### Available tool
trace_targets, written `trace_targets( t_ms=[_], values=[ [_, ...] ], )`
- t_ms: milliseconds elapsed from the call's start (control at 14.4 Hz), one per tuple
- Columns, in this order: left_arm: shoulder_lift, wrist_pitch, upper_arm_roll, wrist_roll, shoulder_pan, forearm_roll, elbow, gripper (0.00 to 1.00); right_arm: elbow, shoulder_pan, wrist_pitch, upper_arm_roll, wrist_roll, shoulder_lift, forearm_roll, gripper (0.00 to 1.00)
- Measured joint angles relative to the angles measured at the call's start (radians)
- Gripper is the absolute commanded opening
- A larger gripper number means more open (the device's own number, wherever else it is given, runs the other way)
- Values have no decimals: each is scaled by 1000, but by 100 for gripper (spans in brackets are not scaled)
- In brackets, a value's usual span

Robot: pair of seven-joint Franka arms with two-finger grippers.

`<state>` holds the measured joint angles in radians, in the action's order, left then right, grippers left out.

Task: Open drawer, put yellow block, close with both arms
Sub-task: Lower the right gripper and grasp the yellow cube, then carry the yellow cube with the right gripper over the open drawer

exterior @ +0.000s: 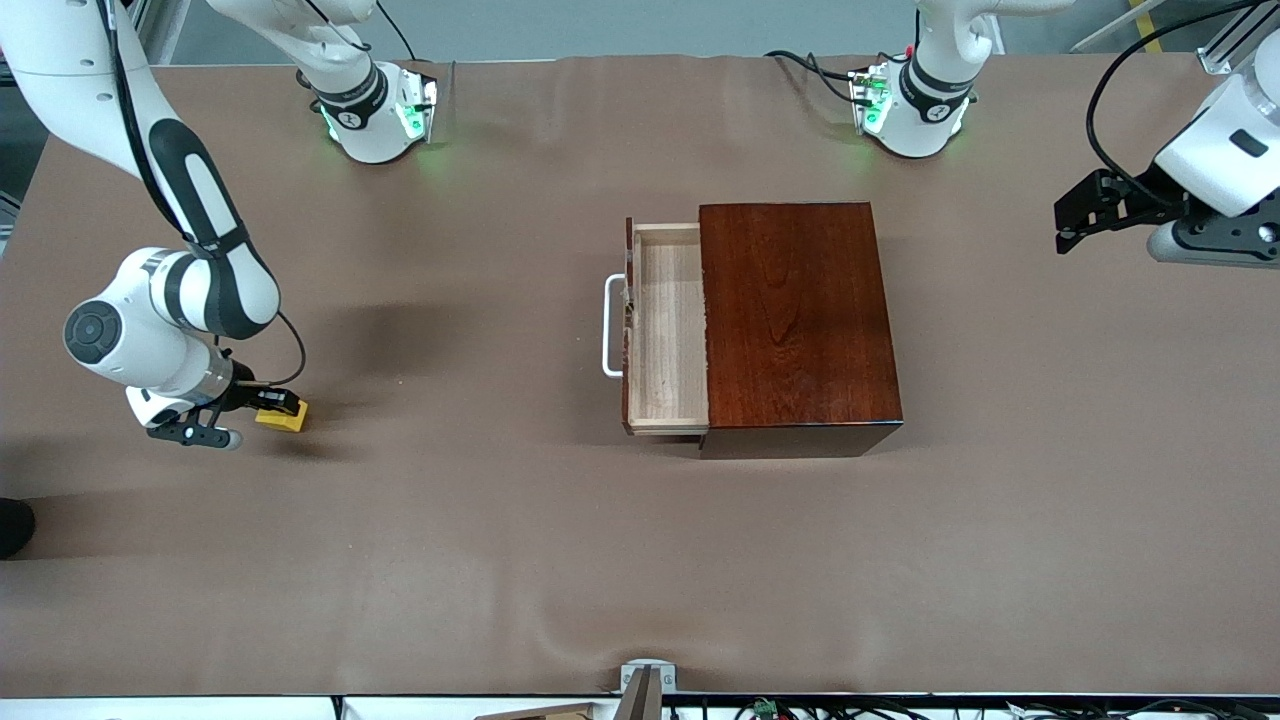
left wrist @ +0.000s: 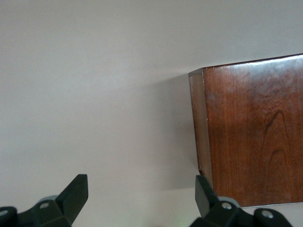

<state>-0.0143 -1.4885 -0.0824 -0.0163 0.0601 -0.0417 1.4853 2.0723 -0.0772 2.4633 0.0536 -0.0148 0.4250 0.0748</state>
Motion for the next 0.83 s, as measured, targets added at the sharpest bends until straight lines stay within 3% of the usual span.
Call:
trace_targets(
  t_ms=[485,831],
  values=[
    [50,0,-12,0,-48,0,43,100,-60,91,-210,-11,285,-111,1,19],
    [55,0,-13,0,-51,0,50,100,-112,188,-291,-13,521,-140,1,19]
  ],
)
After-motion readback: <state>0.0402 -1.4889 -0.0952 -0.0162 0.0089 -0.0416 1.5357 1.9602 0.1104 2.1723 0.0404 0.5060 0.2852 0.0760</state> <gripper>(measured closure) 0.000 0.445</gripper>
